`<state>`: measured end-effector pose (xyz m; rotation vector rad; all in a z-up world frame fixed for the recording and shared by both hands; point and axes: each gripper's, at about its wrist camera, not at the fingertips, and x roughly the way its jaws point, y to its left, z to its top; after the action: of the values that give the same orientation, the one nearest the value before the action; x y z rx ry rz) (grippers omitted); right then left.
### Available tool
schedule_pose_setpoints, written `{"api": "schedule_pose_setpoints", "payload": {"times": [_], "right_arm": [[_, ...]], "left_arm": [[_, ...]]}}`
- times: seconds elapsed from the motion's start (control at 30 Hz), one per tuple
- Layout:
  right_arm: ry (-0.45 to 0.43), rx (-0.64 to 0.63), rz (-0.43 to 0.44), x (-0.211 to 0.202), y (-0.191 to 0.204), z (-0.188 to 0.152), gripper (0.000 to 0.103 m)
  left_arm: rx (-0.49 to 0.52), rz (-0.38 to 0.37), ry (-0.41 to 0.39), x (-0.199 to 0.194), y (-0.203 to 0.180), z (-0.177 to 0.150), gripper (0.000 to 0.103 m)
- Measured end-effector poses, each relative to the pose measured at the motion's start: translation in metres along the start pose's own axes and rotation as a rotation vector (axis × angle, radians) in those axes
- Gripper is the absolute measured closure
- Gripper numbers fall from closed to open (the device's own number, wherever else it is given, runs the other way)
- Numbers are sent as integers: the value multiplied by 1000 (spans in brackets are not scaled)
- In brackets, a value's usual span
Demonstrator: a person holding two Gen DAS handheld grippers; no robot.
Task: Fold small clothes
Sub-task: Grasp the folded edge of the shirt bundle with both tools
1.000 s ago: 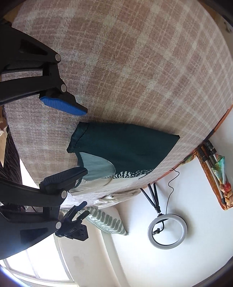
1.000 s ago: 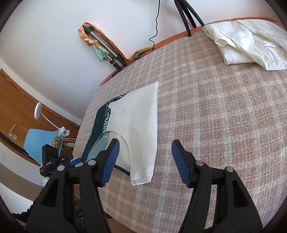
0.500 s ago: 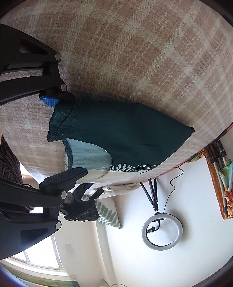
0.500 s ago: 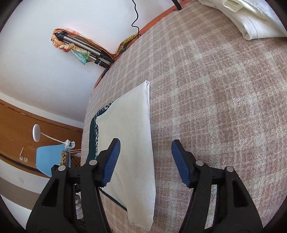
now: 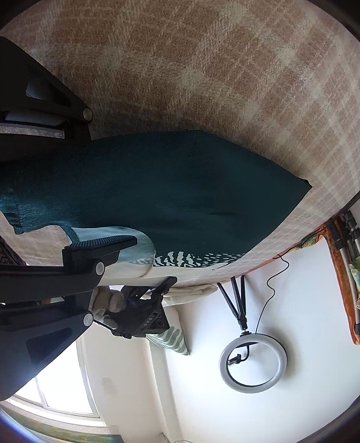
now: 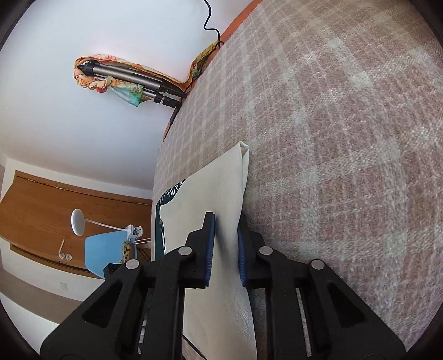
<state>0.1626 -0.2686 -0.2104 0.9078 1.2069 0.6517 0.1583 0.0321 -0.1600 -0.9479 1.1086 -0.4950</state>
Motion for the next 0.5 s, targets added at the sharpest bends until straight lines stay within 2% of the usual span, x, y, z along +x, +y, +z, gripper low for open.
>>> {"api": "schedule_pose_setpoints", "payload": {"times": [0.03, 0.13, 0.3, 0.4, 0.5], "right_arm": [[2, 4, 9, 2, 0, 1, 91], [2, 6, -11, 7, 3, 5, 93], [-11, -48, -68, 1, 22, 5, 97], [-42, -78, -72, -11, 35, 3, 99], [-53, -115, -78, -19, 46, 0, 99]], "left_arm": [[5, 5, -1, 1, -1, 1, 81], [33, 60, -8, 2, -6, 2, 94], [161, 129, -41, -6, -25, -3, 97], [150, 101, -44, -13, -24, -8, 98], [195, 136, -60, -17, -27, -10, 98]]}}
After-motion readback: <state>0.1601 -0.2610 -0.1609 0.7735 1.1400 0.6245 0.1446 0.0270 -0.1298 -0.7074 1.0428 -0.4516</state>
